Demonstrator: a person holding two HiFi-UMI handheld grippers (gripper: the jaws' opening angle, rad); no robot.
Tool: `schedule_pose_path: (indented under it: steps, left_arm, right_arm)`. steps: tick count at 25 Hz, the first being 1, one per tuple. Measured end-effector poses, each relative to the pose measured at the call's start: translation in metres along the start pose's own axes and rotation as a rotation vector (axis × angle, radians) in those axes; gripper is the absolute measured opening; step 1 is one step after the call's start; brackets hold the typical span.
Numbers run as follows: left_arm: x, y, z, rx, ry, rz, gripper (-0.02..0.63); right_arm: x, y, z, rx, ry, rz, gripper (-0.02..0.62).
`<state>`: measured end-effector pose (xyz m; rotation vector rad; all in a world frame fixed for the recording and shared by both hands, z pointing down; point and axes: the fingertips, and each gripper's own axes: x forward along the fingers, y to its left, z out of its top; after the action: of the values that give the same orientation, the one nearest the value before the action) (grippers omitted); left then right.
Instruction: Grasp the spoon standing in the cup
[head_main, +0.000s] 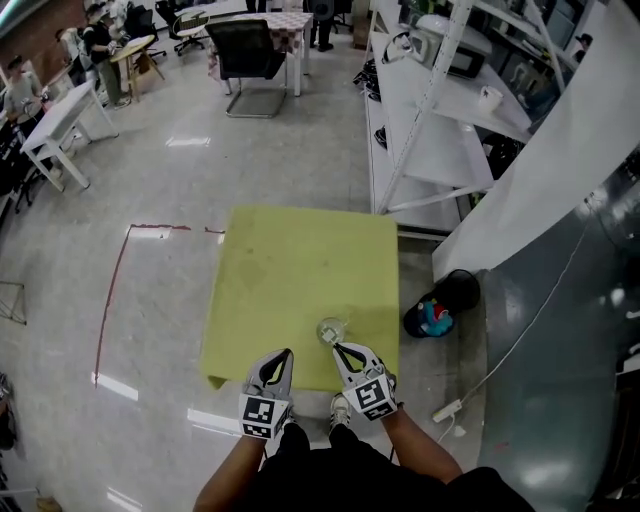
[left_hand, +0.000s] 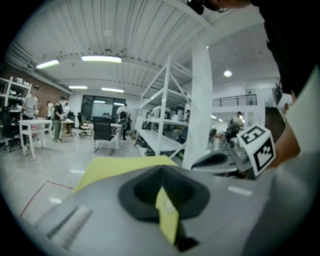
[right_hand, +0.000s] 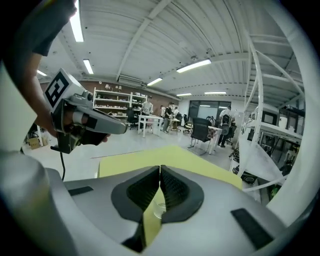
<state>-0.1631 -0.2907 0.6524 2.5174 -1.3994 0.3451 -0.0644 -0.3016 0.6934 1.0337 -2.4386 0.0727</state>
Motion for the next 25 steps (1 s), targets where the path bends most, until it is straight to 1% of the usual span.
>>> schedule_pose_path:
  steps: [6,8,10,12,14,22,25]
  left_arm:
    - [-0.002,-0.005,0.034,0.007,-0.060,-0.005,0.006]
    - [-0.004,-0.003,0.045,0.048,-0.077,0.010,0.006]
    - [-0.008,-0.001,0.058,0.098,-0.098,0.036,0.006]
    - [-0.011,0.002,0.072,0.110,-0.126,0.046,0.006]
    - [-0.014,0.002,0.085,0.116,-0.151,0.042,0.006]
    - [-0.018,-0.002,0.124,0.131,-0.235,0.023,0.006]
    - [-0.020,-0.009,0.134,0.133,-0.239,0.002,0.006]
  right_arm:
    - [-0.037,-0.012,0.053,-0.006,-0.123,-0.052,0.012]
    - [-0.047,-0.015,0.069,-0.024,-0.157,-0.070,0.012]
    - [-0.057,-0.019,0.084,-0.064,-0.184,-0.090,0.012]
    - [-0.066,-0.025,0.098,-0.100,-0.209,-0.106,0.012]
    - [-0.073,-0.030,0.110,-0.111,-0.239,-0.119,0.012]
    - [-0.098,-0.051,0.155,-0.029,-0.366,-0.171,0.012]
    - [-0.103,-0.059,0.167,-0.007,-0.391,-0.186,0.012]
